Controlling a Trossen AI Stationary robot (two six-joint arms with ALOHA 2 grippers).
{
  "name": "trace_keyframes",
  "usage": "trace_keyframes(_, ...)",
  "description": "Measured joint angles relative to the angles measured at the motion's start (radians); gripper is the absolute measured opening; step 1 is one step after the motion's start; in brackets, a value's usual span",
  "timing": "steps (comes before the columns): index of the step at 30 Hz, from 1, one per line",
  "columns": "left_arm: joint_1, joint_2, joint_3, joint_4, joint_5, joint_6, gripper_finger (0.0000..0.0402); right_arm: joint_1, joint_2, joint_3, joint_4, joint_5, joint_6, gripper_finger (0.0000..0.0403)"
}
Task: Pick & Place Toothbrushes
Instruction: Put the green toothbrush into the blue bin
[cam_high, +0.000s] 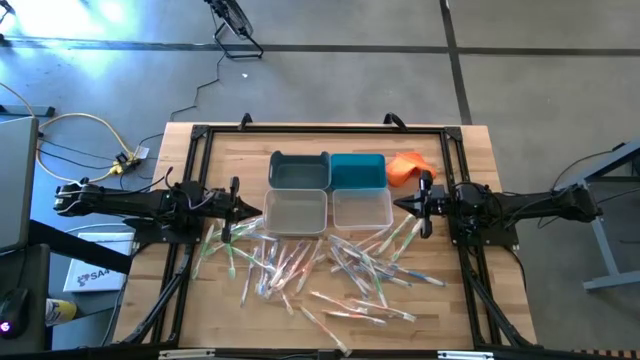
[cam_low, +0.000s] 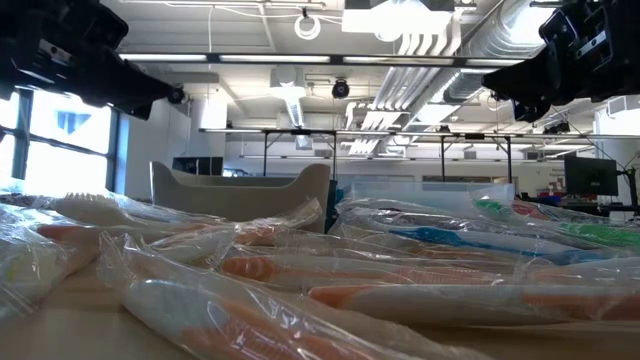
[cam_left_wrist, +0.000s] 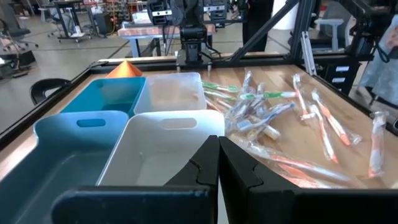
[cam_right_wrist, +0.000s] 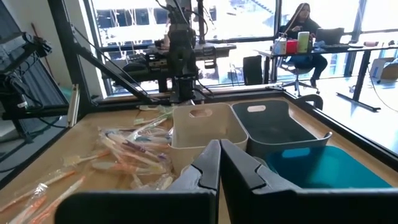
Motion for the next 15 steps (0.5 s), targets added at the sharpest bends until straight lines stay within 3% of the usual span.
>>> trace_keyframes(15, 0.000, 0.000, 0.000, -0.005, 0.003, -0.034, 0.0000, 0.000, 0.000, 0.000, -0.001, 0.038, 0.000, 0.0003)
